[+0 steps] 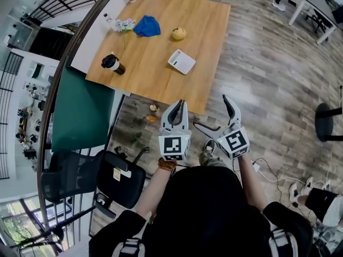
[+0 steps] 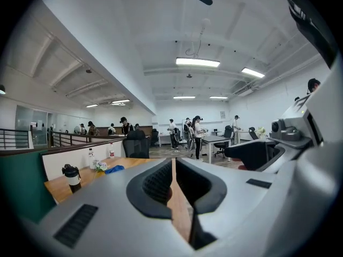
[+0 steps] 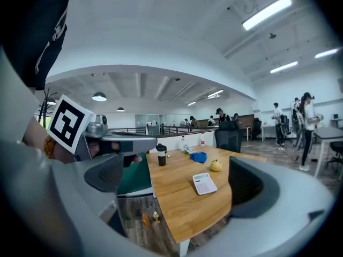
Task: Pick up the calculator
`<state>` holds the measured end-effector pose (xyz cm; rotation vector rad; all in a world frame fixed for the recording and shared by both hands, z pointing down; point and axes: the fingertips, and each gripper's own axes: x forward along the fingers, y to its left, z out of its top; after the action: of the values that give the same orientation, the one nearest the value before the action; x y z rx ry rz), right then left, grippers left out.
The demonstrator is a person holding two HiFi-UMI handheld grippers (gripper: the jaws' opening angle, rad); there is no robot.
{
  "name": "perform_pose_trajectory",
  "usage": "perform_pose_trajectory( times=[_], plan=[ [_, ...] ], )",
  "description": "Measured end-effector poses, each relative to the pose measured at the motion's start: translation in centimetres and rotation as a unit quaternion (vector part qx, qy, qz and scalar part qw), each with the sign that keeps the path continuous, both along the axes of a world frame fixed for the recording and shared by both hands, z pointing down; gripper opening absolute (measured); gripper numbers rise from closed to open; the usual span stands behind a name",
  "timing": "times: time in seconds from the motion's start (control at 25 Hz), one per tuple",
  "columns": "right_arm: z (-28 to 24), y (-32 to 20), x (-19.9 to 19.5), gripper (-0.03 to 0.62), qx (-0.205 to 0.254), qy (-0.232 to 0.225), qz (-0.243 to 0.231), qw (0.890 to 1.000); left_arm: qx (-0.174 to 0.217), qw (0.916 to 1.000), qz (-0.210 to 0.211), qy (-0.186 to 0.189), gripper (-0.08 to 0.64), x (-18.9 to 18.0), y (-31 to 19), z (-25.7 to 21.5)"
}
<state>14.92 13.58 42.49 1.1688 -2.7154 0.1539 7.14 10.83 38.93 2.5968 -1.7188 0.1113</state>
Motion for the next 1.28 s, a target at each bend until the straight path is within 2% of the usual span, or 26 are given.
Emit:
perform_pose_trajectory(
  times=[0.2, 0.32, 0.48, 0.64, 0.84, 1.28],
  plan=[
    [0.6, -1.8, 1.2, 0.606, -0.009, 0.017, -0.031, 0.999, 0.005, 0.9998, -0.015, 0.014, 0.040, 1.6, -1.3, -0.6],
    [0.9, -2.8, 2.1, 0.606, -0.004, 0.012, -0.026, 1.000, 0.007, 0.9997, -0.012, 0.020, 0.040, 2.4, -1.2, -1.1],
    [1.5, -4.0, 2.3, 0.606, -0.010, 0.004, -0.014, 1.000, -0.001, 0.9997, -0.023, 0.002, 0.040, 1.0, -0.8, -0.5],
    [2.6, -4.3, 3.3, 0.606, -0.021, -0.003, -0.002, 1.000, -0.023, 0.9991, -0.033, 0.010, 0.040, 0.0, -0.9, 0.8],
    [5.3, -5.4, 5.5, 0.606, -0.046, 0.003, 0.033, 0.998, -0.025, 0.9996, -0.009, -0.003, 0.040, 0.9, -2.6, 1.7],
    [6.3, -8.6, 6.8, 0.606, -0.072, 0.029, 0.055, 0.996, -0.031, 0.9991, 0.014, 0.024, 0.040, 1.7, -8.5, 2.7]
  ],
)
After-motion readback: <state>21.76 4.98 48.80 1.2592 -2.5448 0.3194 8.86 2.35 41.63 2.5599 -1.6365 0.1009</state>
